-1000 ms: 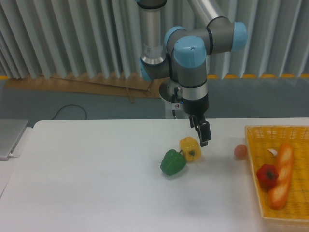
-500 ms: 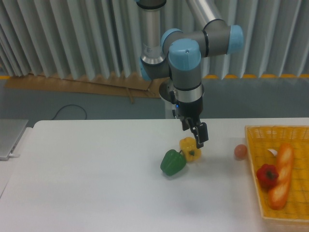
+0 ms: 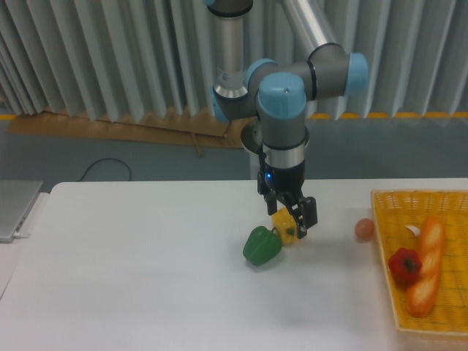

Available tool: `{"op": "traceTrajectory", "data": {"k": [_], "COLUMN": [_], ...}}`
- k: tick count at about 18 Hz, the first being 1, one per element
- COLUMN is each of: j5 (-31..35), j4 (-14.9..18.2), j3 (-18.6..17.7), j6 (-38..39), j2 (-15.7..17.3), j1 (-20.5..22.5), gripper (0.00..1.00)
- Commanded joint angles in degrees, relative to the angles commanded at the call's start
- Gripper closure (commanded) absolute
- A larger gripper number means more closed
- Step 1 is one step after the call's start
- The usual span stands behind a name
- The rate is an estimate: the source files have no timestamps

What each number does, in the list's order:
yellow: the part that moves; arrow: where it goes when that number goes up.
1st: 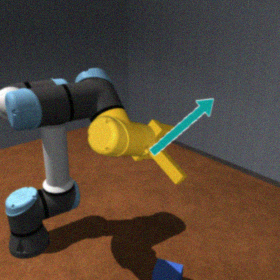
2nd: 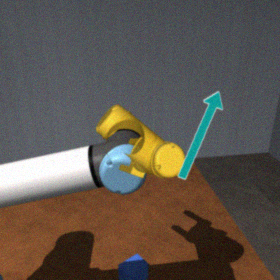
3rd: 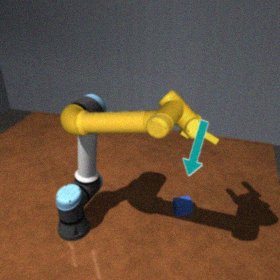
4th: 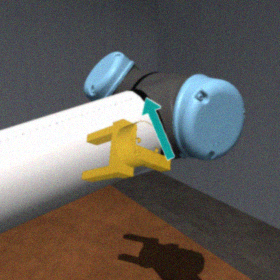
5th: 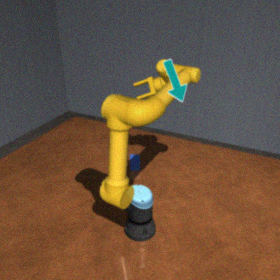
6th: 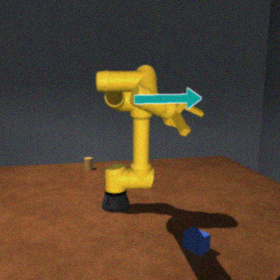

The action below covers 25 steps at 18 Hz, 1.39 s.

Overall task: Place the green peppers in a basket
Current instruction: 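Lower the gripper toward the green pepper beside the yellow pepper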

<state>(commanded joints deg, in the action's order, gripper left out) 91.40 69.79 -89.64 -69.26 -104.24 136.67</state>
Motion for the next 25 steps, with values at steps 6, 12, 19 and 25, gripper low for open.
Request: {"op": "traceTrajectory", "data": {"k": [6, 12, 19, 25], "j5": [3.34, 3.78, 4.04, 5.19], "j4": [-0.18, -1.41, -1.32, -3.6], "j3": [-1.85, -2.64, -3.08, -5.18], "j6": [0.52, 2.19, 6.4, 7.29], "j2": [0.53, 0.35, -1.49, -0.97], "j1": [-0.44, -0.88, -5.62, -7.03], "gripper": [0.0, 0.0, 0.0, 0.0]}}
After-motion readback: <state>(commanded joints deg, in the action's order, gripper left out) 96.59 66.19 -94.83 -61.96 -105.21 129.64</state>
